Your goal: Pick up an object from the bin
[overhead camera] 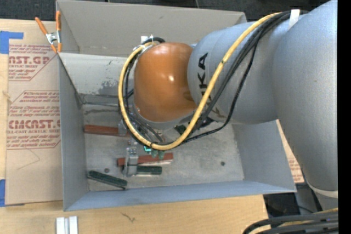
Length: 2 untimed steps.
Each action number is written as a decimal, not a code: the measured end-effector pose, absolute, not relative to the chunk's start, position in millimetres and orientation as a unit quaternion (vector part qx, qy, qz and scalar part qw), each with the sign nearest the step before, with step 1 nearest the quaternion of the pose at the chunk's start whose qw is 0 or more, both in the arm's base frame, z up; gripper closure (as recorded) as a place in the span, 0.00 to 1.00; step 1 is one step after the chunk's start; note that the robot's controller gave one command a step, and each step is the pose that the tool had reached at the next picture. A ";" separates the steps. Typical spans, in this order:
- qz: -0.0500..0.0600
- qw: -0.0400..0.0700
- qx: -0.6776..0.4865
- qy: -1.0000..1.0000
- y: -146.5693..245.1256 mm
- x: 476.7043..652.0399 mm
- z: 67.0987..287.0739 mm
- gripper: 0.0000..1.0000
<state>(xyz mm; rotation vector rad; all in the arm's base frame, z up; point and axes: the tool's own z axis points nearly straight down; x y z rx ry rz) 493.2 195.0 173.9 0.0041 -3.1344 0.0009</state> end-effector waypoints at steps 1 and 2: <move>-0.001 0.000 0.000 -1.000 194.0 495.3 177.7 0.00; -0.001 -0.003 0.039 -0.999 134.7 505.9 105.0 0.00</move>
Offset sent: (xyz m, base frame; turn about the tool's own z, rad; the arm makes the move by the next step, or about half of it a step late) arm 0.0164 -0.0898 -0.1039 -0.1035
